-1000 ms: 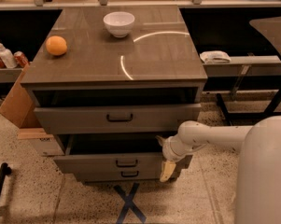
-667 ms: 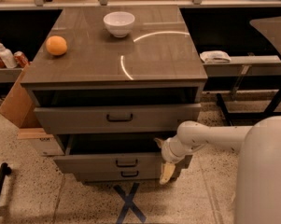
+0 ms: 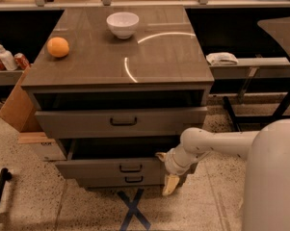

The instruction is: Open middle drawer

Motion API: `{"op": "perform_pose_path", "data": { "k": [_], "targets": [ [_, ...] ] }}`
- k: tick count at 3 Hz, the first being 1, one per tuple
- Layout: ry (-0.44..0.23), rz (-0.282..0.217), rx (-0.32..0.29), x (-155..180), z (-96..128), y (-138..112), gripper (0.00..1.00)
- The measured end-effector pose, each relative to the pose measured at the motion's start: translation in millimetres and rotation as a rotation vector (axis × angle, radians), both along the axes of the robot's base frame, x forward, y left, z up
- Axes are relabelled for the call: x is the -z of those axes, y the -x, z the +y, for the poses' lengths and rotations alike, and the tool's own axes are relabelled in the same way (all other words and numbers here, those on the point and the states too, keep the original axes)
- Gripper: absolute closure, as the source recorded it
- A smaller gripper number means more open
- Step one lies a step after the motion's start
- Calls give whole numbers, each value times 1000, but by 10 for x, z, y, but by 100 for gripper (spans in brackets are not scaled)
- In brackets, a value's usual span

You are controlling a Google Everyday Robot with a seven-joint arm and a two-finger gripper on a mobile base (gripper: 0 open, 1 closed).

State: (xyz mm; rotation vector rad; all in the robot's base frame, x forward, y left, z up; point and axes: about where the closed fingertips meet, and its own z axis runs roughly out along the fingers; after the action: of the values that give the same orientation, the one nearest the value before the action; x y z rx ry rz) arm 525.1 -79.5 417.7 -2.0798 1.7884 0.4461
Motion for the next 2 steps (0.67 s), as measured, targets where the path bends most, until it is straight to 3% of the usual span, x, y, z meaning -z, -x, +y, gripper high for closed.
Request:
{"op": "perform_pose_path", "data": {
  "k": [2],
  "targets": [
    [14, 4, -27, -111, -1, 185, 63]
  ]
}}
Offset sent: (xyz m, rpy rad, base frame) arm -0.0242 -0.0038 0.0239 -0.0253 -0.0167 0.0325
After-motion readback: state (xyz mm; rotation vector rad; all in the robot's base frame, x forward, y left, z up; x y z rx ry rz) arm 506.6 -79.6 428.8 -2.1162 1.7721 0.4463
